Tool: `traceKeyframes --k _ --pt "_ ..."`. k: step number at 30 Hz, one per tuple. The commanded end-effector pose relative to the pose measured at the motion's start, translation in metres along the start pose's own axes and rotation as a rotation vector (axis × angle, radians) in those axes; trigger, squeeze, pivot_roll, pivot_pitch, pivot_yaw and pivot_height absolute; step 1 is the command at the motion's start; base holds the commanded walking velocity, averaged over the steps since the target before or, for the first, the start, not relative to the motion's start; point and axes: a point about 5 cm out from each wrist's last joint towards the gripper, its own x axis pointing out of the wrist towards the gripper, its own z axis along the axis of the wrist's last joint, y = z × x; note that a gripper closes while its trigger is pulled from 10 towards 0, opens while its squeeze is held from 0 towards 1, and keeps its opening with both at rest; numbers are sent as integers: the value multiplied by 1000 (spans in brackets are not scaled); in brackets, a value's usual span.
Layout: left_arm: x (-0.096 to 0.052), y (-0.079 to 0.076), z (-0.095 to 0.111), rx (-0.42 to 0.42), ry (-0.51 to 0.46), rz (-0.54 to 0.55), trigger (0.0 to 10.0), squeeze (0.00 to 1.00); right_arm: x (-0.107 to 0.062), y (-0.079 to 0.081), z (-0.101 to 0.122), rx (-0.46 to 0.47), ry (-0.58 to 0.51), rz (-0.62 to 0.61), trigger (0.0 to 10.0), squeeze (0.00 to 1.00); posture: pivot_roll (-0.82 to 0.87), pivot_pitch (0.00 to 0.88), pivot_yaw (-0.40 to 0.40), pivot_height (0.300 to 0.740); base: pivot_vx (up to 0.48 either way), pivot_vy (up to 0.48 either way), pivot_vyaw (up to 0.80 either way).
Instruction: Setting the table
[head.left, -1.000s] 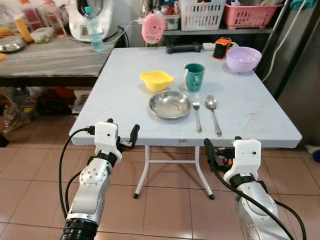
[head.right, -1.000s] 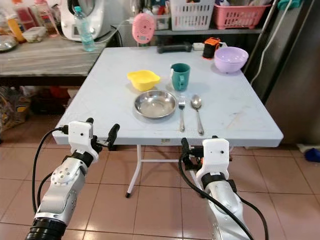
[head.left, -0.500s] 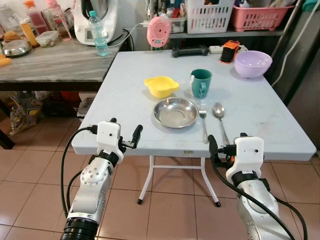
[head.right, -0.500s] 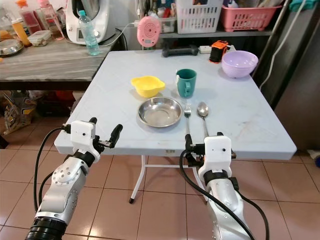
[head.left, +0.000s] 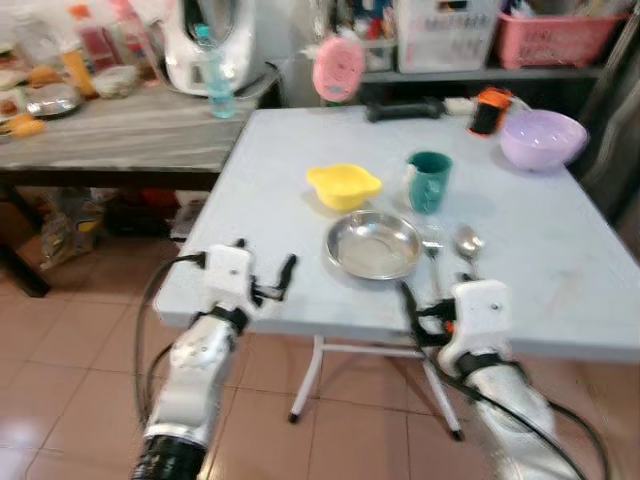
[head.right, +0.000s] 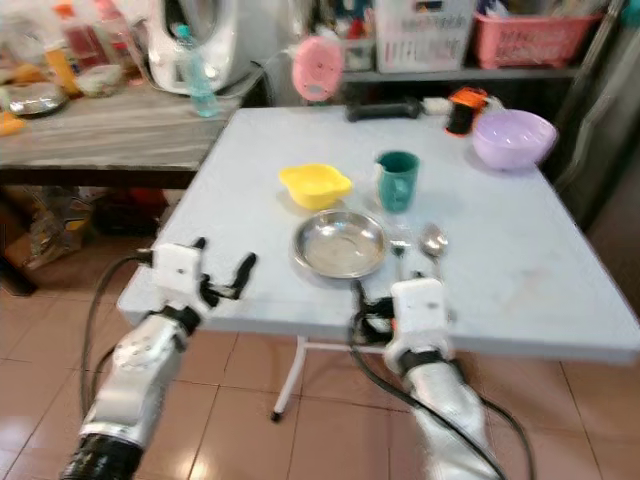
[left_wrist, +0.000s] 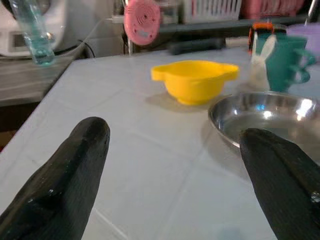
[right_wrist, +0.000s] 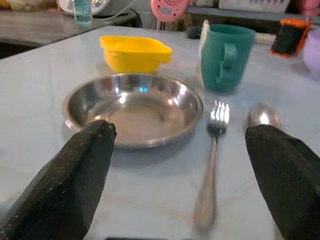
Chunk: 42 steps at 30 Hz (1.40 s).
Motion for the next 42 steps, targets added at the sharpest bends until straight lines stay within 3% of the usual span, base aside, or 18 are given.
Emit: traceKeyframes --k 1,18,27,31,42 --pt "-7 16 -2 18 22 43 10000 0 3 10 7 29 -40 22 10000 0 -171 6 89 740 379 0 0" --pt "-10 14 -6 12 48 21 10000 0 1 8 3 111 -11 -37 10000 0 -164 15 95 740 315 0 0" --pt "-21 10 -12 -2 97 -103 10000 0 2 14 11 187 -2 -20 10000 0 -162 34 99 740 0 0 0" --pt "-26 12 -16 0 130 -147 10000 0 6 20 19 268 -1 5 10000 0 -165 39 104 740 0 0 0" --pt "-30 5 -15 -40 164 -256 10000 0 15 24 21 300 74 -12 10000 0 -160 57 106 740 0 0 0"
